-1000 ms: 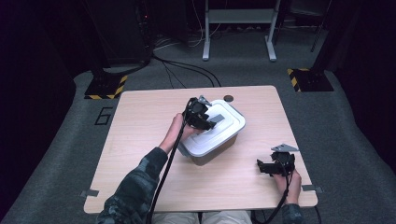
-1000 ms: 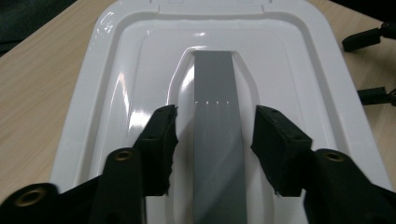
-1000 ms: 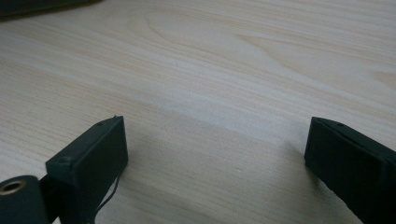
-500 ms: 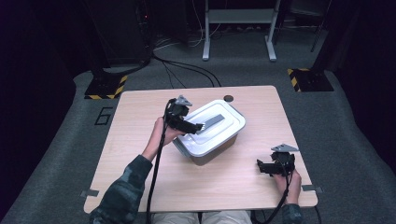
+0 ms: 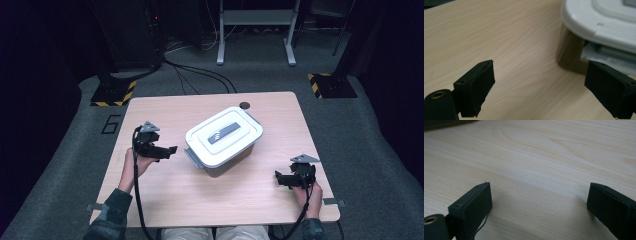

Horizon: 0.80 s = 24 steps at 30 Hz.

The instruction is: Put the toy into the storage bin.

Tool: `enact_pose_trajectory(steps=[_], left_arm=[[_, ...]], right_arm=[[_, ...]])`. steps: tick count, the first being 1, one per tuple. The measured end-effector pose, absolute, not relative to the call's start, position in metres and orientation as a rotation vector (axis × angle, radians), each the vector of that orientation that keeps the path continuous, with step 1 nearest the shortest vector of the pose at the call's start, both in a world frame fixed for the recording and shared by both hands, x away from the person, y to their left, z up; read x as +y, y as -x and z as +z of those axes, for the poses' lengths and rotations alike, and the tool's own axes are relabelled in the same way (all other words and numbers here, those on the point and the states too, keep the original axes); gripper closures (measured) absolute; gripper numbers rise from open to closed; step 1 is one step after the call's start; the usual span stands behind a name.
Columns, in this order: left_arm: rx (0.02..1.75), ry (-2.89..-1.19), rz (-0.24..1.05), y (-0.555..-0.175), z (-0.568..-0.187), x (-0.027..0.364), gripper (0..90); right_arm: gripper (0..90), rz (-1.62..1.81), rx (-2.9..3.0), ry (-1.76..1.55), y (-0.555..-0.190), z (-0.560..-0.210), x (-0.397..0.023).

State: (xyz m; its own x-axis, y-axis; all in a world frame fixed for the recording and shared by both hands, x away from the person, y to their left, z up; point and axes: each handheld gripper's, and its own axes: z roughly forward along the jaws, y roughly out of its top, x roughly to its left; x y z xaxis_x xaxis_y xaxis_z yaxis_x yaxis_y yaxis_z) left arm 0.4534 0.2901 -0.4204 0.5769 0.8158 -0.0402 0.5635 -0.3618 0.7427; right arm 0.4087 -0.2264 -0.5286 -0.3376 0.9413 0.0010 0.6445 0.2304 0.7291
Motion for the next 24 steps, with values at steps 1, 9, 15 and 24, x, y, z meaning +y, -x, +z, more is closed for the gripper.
enact_pose_trajectory(steps=[1, 9, 15, 24], left_arm=[[1.120, -2.064, 0.442, -0.451, -0.426, 0.296, 8.7], [1.235, -2.082, 0.453, -0.438, -0.464, 0.328, 8.2], [1.304, -2.060, 0.446, -0.428, -0.494, 0.343, 7.1], [1.366, -2.017, 0.536, -0.415, -0.525, 0.348, 2.3]], right_arm=[[5.3, 0.895, 2.067, -1.454, -0.409, -0.529, -0.226], [5.3, 0.895, 2.066, -1.456, -0.409, -0.529, -0.226], [5.3, 0.895, 2.066, -1.455, -0.409, -0.529, -0.226], [5.3, 0.895, 2.066, -1.455, -0.409, -0.529, -0.226]])
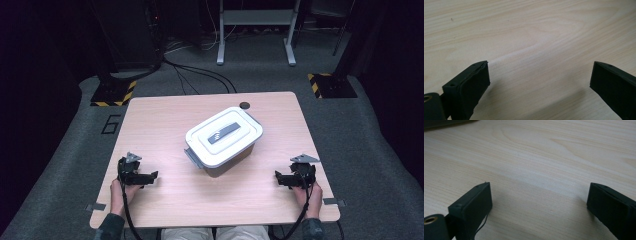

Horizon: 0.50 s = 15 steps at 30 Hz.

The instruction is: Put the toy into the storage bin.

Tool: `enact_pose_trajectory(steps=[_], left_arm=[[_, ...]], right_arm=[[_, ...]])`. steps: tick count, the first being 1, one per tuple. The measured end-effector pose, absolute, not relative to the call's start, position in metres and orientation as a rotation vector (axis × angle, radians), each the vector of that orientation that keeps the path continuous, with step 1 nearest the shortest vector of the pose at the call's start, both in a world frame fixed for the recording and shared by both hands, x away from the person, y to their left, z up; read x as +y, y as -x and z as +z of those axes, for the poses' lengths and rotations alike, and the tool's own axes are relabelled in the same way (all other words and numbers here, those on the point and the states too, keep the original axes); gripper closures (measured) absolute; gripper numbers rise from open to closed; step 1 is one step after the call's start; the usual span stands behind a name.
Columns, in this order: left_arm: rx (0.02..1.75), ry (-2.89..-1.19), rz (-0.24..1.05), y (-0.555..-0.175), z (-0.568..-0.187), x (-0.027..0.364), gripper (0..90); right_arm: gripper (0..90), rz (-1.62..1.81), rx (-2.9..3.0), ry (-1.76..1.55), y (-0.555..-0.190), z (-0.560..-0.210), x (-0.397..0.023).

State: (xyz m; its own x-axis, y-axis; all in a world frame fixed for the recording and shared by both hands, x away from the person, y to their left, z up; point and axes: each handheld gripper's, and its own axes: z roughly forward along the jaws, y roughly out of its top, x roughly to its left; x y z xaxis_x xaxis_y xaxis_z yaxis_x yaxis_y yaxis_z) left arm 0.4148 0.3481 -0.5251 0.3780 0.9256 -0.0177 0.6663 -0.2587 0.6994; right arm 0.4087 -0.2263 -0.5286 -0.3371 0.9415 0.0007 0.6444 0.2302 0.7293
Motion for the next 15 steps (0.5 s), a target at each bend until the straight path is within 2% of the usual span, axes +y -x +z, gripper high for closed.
enact_pose_trajectory(steps=[5, 15], left_arm=[[1.370, -1.982, 0.586, -0.4086, -0.5315, 0.3471, 1.2], [1.389, -1.972, 0.590, -0.4081, -0.5317, 0.3451, 1.0]], right_arm=[[5.3, 0.895, 2.065, -1.456, -0.4087, -0.5286, -0.2263], [5.3, 0.895, 2.063, -1.457, -0.4087, -0.5286, -0.2261]])
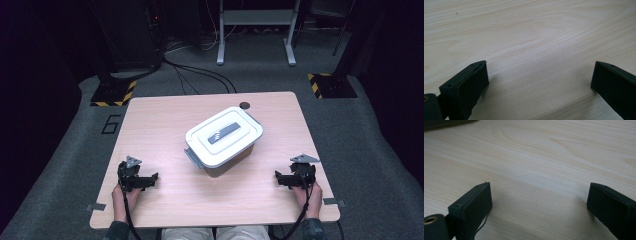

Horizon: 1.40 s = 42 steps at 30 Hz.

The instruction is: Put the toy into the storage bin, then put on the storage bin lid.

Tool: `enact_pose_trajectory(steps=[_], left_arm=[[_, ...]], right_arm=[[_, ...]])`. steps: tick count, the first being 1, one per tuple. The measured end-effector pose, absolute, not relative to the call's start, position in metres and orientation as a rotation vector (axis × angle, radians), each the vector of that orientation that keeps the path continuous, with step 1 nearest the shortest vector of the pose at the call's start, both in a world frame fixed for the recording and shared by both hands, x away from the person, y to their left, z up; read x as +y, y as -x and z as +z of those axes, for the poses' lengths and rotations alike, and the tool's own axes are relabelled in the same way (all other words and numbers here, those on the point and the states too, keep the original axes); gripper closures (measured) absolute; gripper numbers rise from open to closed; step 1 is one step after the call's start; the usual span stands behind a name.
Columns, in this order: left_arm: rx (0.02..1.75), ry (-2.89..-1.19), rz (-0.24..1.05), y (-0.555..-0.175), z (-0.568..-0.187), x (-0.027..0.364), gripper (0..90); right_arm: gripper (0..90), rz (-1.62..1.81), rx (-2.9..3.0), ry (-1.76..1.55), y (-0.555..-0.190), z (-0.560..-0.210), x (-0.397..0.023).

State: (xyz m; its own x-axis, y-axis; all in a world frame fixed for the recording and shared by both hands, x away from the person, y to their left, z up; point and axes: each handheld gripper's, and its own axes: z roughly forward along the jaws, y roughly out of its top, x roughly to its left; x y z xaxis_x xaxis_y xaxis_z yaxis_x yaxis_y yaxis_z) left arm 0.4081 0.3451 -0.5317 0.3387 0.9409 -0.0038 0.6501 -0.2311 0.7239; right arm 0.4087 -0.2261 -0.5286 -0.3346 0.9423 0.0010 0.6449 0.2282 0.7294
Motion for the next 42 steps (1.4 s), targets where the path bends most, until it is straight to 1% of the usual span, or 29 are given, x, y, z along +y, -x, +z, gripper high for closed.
enact_pose_trajectory(steps=[42], left_arm=[[1.411, -1.957, 0.602, -0.4075, -0.5318, 0.3428, 1.1]], right_arm=[[5.3, 0.893, 2.062, -1.459, -0.4086, -0.5287, -0.2259]])
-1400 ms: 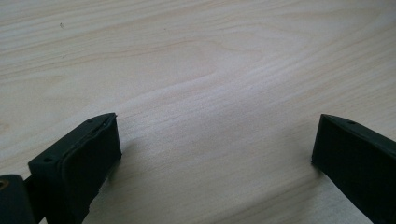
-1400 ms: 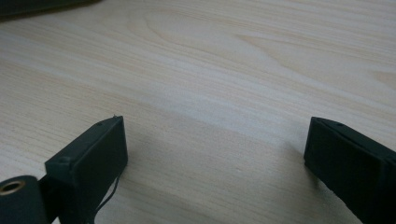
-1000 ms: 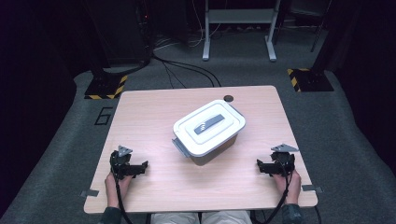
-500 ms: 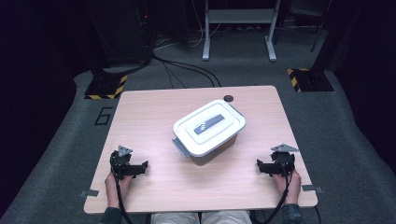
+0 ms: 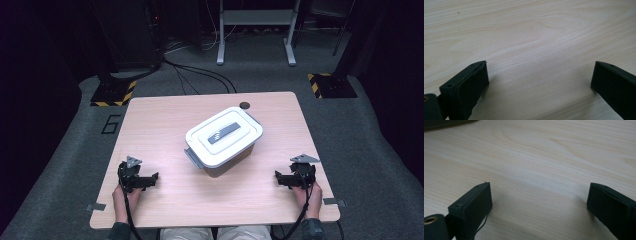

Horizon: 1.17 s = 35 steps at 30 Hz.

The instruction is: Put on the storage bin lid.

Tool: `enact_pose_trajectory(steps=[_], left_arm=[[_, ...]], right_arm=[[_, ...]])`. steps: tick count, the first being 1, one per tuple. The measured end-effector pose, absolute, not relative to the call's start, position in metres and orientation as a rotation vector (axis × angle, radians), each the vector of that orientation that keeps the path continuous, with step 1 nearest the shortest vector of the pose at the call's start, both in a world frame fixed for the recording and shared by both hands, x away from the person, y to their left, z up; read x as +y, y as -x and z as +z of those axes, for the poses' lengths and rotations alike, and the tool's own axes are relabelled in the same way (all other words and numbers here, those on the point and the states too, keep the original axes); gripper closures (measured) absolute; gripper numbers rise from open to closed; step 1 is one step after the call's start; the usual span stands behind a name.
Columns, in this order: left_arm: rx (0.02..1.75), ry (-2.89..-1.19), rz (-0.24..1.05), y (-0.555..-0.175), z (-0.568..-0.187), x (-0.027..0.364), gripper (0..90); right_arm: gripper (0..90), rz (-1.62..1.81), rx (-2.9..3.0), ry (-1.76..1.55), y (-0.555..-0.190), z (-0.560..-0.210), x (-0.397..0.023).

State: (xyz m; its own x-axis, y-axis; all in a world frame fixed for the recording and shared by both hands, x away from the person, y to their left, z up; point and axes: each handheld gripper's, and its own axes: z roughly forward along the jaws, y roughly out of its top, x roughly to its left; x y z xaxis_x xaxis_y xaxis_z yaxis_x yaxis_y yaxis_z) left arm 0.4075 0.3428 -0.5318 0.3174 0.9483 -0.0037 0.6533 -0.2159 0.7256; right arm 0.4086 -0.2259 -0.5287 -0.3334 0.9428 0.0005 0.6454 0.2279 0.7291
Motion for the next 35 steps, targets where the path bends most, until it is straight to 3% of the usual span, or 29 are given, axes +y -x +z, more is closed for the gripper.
enact_pose_trajectory(steps=[35], left_arm=[[1.413, -1.957, 0.608, -0.4071, -0.5318, 0.3426, 1.1]], right_arm=[[5.1, 0.889, 2.057, -1.462, -0.4085, -0.5286, -0.2253]])
